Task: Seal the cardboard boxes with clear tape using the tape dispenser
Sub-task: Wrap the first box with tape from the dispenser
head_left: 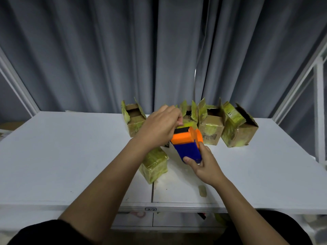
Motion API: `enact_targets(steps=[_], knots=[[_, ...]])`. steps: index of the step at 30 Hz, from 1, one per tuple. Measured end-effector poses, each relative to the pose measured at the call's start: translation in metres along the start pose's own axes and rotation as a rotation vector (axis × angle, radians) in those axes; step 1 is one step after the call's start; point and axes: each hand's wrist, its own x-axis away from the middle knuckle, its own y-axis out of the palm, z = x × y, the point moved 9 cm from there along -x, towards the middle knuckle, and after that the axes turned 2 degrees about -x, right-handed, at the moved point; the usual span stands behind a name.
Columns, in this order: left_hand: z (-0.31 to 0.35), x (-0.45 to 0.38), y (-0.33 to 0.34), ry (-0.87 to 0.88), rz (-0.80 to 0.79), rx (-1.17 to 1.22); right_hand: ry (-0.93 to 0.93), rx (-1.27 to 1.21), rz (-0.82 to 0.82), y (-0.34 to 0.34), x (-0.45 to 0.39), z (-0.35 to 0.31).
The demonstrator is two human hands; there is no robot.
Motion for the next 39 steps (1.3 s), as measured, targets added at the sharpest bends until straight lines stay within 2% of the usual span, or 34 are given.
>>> enact_targets(steps=[9,11,15,21,26,28,32,34,37,39], knots=[[0.006,-0.006,-0.001,0.058,-0.029,-0.115,0.019,-0.014,-0.153,0.01,-0.012,-0.009],[0.005,-0.005,-0.001,0.066,-0.039,-0.113,0.004,0.049,-0.17,0.012,-0.013,-0.008],[-0.001,-0.002,0.007,0.004,-0.104,-0.06,0.03,0.195,-0.158,0.014,-0.011,0.003],[-0.011,0.004,0.013,-0.09,-0.146,-0.019,0.056,0.243,-0.152,0.008,-0.017,0.007],[-0.01,0.012,0.013,-0.073,-0.065,-0.028,0.028,0.325,-0.162,0.004,-0.026,0.002],[-0.015,0.017,0.008,-0.09,-0.021,0.017,-0.013,0.327,-0.112,-0.001,-0.025,-0.001],[-0.021,0.032,-0.002,-0.094,-0.001,0.174,-0.221,0.344,0.13,-0.014,-0.012,-0.02],[-0.016,0.039,-0.003,-0.074,0.005,0.166,-0.292,0.365,0.226,-0.016,-0.007,-0.025],[-0.011,0.044,-0.003,-0.07,0.037,0.087,-0.318,0.376,0.304,-0.018,-0.004,-0.023],[-0.016,0.047,-0.003,-0.139,0.052,0.116,-0.313,0.391,0.315,-0.017,-0.001,-0.018]])
